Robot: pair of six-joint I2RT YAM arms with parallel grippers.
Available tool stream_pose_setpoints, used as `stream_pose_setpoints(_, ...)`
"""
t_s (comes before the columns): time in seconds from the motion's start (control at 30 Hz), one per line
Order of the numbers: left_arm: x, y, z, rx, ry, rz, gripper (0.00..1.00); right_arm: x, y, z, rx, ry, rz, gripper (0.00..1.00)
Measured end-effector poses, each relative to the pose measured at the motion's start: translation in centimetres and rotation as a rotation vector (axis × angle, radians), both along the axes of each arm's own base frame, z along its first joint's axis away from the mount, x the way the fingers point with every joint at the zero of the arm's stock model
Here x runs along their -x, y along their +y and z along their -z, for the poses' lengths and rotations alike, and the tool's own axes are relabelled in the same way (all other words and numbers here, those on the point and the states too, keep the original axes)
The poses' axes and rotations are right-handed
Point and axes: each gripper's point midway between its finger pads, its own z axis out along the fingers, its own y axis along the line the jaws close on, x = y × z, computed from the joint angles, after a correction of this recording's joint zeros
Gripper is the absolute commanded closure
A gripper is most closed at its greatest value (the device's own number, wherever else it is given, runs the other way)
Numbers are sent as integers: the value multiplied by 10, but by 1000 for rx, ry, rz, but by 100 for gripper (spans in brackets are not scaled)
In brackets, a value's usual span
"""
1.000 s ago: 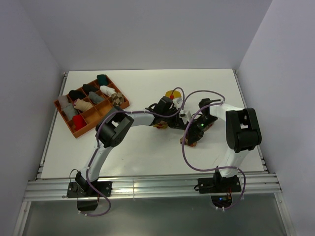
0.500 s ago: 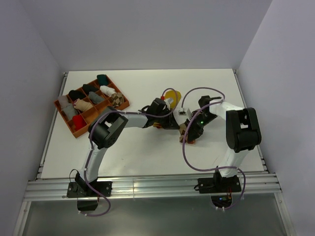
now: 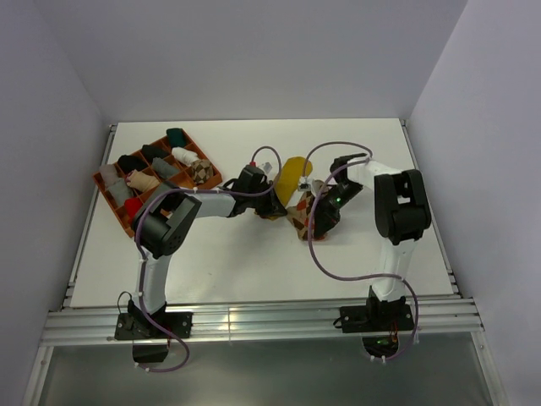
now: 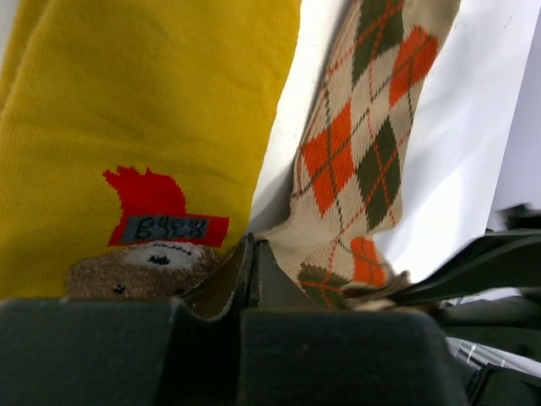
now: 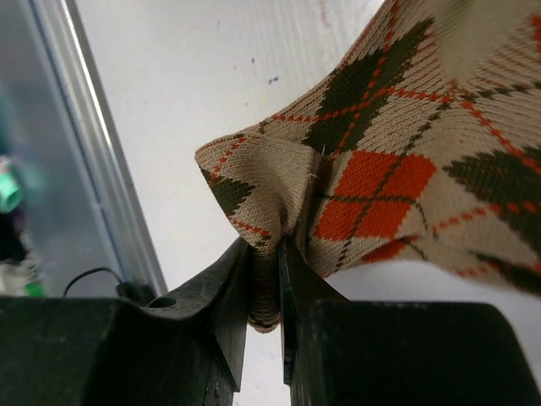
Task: Roll the socks
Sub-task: Roll the sock at the center of the board.
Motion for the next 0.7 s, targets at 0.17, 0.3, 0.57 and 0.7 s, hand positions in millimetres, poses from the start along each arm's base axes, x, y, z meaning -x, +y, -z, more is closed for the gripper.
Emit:
stream_pose_setpoints(0.17,3,-1,1,-1,5,12,100,20,4,15,-12,142,-32,80)
stream_pose_setpoints(0.3,7,-3,0,-11,1,31,100,24,7,17,0,171,-12,79)
stream_pose_setpoints(0.57,22,-14,-1,-94,-60,90,91,21,9,18,57,248,78,78)
stream_pose_setpoints(0.7,32,-11,-2,-118,-79,103,80,19,9,20,90,295,116,78)
